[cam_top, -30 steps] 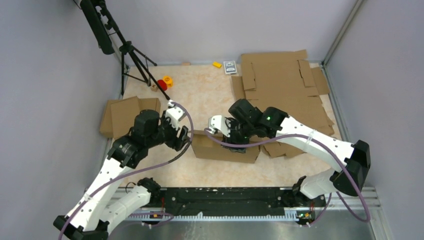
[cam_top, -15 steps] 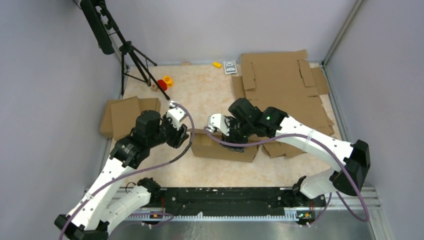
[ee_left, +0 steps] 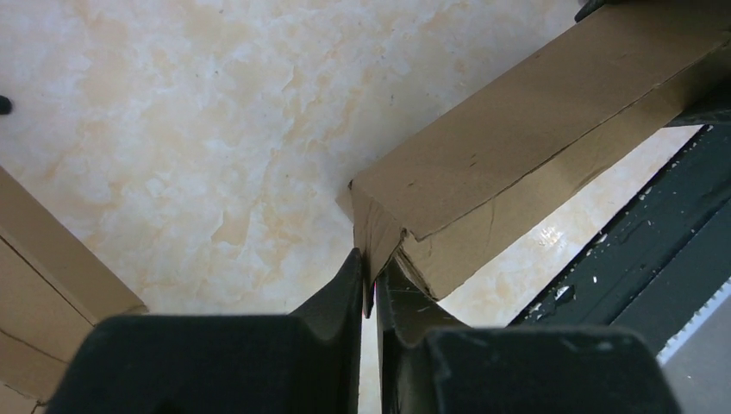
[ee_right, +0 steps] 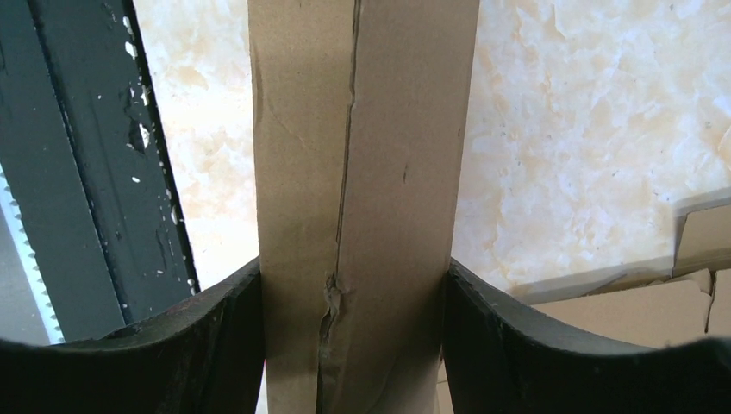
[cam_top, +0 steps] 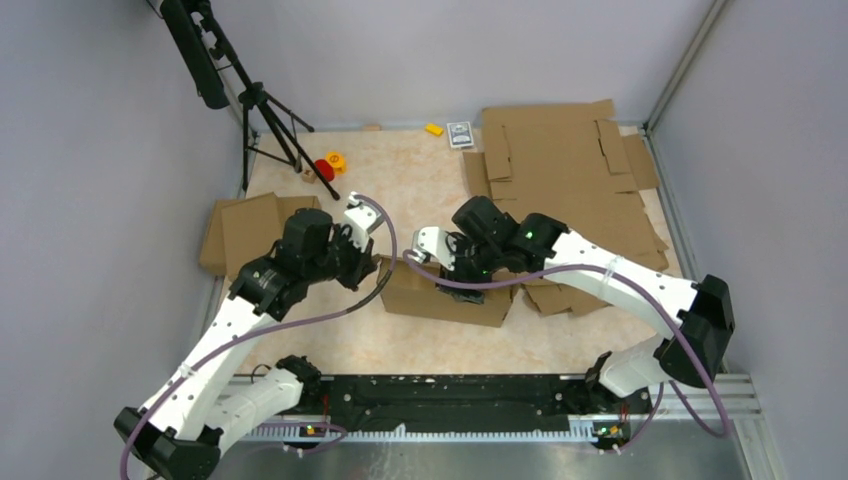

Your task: Fold the paper box

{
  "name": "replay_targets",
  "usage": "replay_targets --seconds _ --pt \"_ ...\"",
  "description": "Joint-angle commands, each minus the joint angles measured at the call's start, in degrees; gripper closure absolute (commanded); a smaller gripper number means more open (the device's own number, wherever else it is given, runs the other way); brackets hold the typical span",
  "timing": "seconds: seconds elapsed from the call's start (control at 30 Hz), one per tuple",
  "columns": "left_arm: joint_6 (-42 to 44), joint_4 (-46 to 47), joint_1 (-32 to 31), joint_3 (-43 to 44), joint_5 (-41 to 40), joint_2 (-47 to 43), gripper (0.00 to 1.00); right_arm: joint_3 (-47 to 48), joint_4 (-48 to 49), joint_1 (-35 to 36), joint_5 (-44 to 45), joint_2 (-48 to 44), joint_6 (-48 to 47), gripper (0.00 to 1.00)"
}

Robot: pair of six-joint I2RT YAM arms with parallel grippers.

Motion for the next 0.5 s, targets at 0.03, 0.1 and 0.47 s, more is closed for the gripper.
replay_targets --seconds 0.03,0.1,0.47 --pt "-5.8 -3.0 0.1 5.8 1.2 2.8 0.92 1.1 1.8 -0.1 0.8 0.4 0.7 0.4" --pt "-8.0 -3.9 0.1 6.9 1.8 4.1 0.93 0.8 2.0 0.2 1.2 0.4 0.8 0.4" --pt "-15.0 -7.2 0.1 11.7 0.8 7.8 0.95 0.5 1.6 2.2 4.7 0.5 1.5 0.41"
